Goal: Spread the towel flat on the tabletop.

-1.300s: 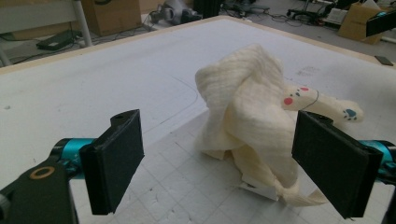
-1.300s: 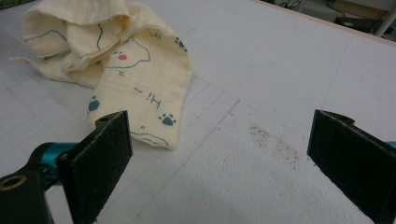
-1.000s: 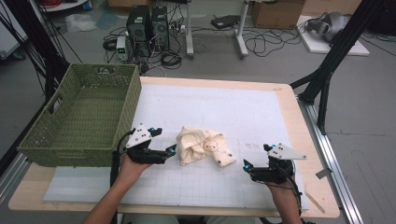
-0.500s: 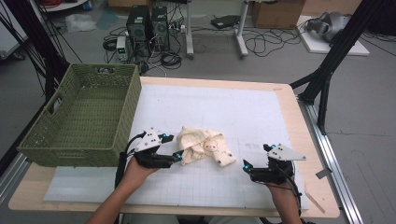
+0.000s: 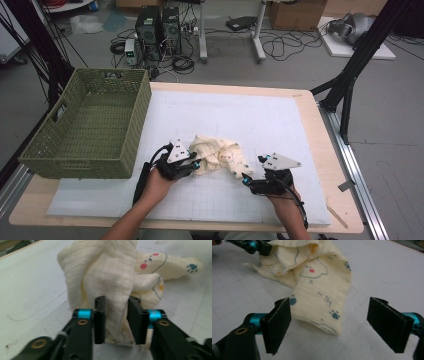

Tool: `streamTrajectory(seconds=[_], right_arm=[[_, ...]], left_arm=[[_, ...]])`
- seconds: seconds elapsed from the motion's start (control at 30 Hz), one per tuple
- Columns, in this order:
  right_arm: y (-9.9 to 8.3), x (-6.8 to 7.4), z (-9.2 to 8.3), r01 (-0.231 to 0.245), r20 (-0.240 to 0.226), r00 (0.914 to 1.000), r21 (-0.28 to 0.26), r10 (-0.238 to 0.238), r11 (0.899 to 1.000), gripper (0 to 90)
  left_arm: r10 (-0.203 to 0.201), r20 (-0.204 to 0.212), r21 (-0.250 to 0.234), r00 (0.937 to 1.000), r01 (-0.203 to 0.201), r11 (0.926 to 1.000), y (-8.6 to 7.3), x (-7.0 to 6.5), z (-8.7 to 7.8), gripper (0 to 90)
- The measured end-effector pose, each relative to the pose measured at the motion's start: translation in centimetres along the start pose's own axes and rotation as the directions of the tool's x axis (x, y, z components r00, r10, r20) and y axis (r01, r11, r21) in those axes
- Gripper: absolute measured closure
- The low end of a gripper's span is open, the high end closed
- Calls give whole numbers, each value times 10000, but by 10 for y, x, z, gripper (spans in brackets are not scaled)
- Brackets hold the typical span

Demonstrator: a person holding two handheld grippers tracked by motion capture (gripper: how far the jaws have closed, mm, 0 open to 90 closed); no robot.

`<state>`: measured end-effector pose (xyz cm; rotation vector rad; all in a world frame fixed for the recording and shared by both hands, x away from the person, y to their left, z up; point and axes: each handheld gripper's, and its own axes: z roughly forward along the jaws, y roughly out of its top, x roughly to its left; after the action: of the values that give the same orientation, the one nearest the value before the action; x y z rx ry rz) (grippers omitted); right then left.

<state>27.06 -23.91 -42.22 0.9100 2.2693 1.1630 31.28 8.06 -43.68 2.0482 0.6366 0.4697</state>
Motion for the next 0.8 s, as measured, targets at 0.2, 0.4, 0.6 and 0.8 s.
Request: streamTrajectory(seconds=[0.2, 0.4, 0.6, 0.8], right_arm=[[8, 9, 27, 421, -679, 9969, 208, -406, 9989, 402], [9, 14, 57, 491, -961, 9947, 1208, -376, 9915, 655], [7, 12, 50, 551, -1422, 9892, 1444, -343, 9880, 844], [0, 15, 35, 607, -2136, 9766, 1641, -246, 9846, 844]], left_arm=[[-396, 83, -213, 9992, 398, 9990, -1, 7, -4, 868], [-906, 128, -505, 9958, 911, 9946, -4, 14, -10, 874], [-1755, 92, -956, 9844, 1756, 9798, -9, 30, -19, 874], [-2187, -226, -1254, 9755, 2143, 9687, -12, 40, -29, 875]])
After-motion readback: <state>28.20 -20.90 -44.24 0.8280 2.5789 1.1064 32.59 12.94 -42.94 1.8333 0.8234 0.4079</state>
